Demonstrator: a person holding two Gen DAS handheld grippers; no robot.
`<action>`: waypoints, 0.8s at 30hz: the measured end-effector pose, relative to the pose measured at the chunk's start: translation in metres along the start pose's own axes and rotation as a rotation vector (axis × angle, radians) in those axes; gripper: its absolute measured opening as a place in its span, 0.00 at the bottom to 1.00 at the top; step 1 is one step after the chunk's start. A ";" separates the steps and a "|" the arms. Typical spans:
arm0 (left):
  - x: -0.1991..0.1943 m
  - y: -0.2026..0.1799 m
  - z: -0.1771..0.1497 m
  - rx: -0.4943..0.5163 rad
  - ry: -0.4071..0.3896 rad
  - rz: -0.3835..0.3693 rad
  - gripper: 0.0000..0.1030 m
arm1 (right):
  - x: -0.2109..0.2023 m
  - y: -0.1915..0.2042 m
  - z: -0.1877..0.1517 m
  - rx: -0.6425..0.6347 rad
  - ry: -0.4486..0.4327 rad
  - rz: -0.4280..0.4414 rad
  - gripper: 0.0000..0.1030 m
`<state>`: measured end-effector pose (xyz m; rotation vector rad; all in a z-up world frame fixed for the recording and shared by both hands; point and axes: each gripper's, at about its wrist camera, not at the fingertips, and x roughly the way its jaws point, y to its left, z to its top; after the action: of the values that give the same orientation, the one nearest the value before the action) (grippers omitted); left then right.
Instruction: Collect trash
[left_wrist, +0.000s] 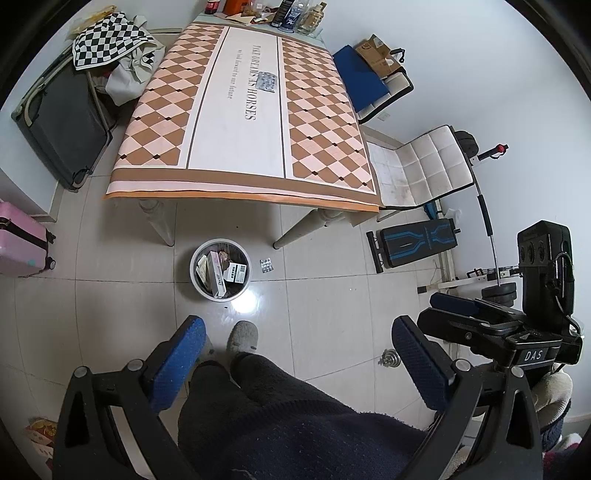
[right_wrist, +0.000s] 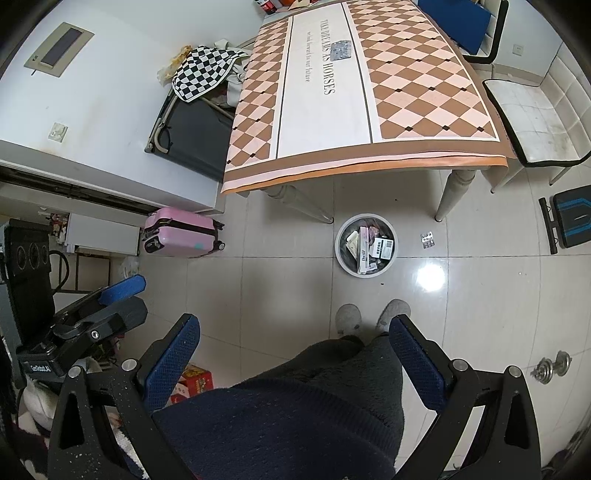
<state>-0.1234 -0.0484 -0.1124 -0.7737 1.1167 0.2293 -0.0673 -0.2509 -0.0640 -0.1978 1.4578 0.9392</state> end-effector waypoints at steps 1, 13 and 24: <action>0.000 0.000 0.000 0.000 0.002 -0.001 1.00 | 0.000 -0.001 -0.001 0.001 0.000 0.001 1.00; -0.003 0.000 -0.003 -0.004 0.002 0.001 1.00 | -0.001 -0.003 -0.004 -0.002 0.003 -0.003 1.00; -0.003 0.000 -0.003 -0.004 0.003 0.001 1.00 | -0.002 -0.004 -0.004 -0.002 0.007 -0.001 1.00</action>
<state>-0.1267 -0.0495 -0.1109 -0.7771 1.1196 0.2318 -0.0671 -0.2568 -0.0651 -0.2038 1.4630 0.9404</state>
